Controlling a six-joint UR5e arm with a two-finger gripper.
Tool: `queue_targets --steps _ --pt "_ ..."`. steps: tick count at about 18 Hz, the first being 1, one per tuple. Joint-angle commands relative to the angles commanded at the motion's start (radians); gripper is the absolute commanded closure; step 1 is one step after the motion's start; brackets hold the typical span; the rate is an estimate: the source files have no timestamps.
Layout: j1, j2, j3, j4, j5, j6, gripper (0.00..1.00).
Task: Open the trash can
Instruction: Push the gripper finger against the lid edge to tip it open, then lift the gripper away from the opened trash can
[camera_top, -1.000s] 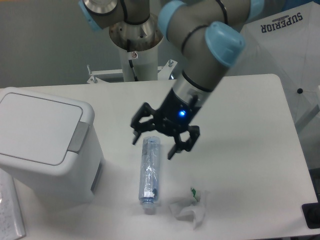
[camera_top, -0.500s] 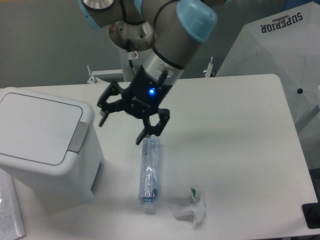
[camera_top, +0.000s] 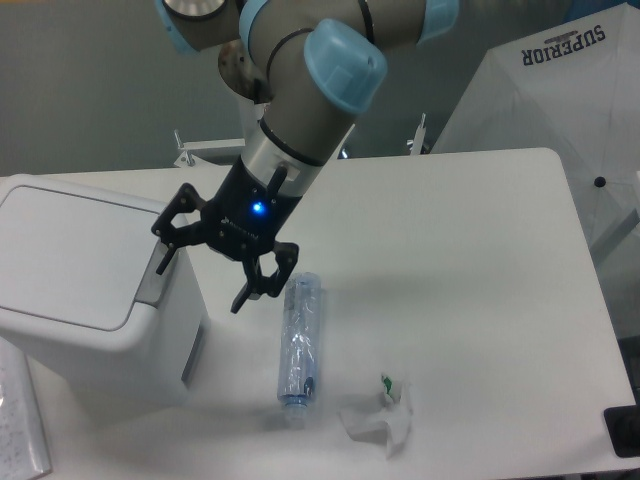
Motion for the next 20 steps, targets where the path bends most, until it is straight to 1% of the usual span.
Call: queue_targets --steps 3,20 --pt "-0.002 -0.008 0.0 0.0 0.0 0.002 0.0" --pt "-0.005 -0.012 -0.006 0.0 0.002 0.0 0.0"
